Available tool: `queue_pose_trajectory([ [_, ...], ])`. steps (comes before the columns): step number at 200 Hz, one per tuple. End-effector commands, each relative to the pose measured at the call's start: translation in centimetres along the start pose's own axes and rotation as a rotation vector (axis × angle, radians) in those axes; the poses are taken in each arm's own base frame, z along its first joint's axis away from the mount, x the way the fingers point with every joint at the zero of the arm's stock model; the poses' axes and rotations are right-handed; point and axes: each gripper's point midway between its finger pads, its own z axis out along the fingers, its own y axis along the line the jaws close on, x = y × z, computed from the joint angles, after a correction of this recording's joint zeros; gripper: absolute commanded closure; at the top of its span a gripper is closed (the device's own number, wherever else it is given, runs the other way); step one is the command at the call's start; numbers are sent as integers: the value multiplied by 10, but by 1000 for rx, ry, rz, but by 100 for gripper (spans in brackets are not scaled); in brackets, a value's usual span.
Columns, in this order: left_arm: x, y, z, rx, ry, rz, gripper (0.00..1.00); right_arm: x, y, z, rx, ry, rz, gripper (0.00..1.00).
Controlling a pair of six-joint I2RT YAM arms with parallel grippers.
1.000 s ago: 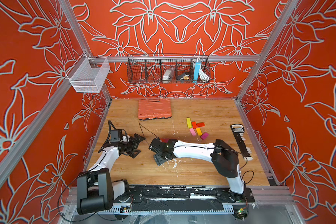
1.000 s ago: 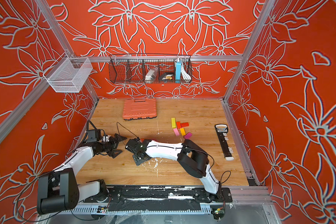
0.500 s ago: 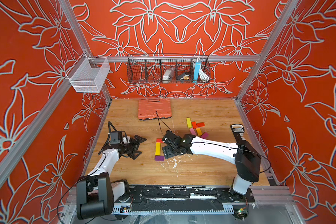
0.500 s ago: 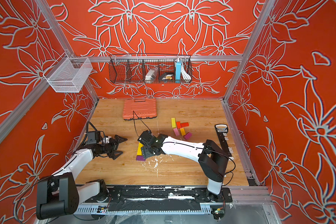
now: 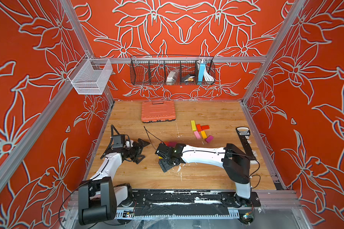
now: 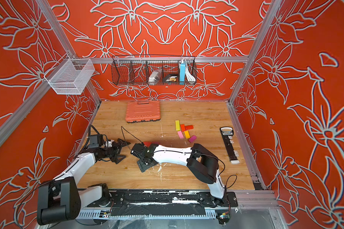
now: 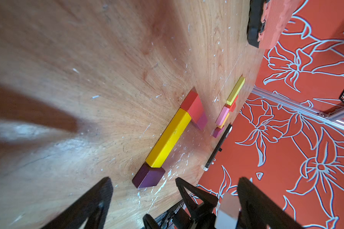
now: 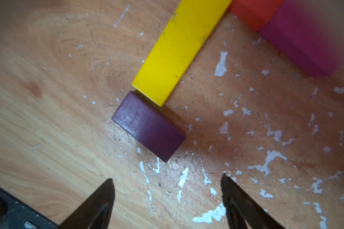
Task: Assemble the letter c with building blocks
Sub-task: Assemble the building block at the center of the board.
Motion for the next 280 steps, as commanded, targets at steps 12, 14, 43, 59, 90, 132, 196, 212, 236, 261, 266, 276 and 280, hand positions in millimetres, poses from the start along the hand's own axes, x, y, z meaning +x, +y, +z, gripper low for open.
queue_pose_trajectory([
  [12,0,1,1,2,7,0,1,2,-3,8,28,27,-18,13],
  [14,0,1,1,3,7,1,2,1,-3,9,28,27,-17,13],
  [43,1,1,0,3,7,2,2,1,-3,14,40,34,-18,14],
  [59,1,1,0,3,7,4,2,0,-5,16,45,34,-14,13],
  [90,1,2,1,2,9,3,2,0,-9,21,52,41,3,14],
  [132,1,2,1,4,9,4,2,-3,-11,23,51,39,14,14],
  [196,0,1,1,4,8,5,2,-5,-12,26,51,43,23,14],
  [212,0,2,1,4,7,5,1,-5,-13,27,51,42,25,14],
  [236,0,1,1,5,7,7,2,-7,-13,27,49,40,25,14],
  [261,0,2,1,4,8,5,1,-7,-12,27,47,42,26,14],
  [266,0,2,1,3,7,6,2,-8,-13,27,47,41,28,14],
  [276,0,2,2,2,7,5,2,-8,-12,27,46,41,27,14],
  [280,0,2,2,2,8,5,1,-8,-12,28,46,41,28,14],
])
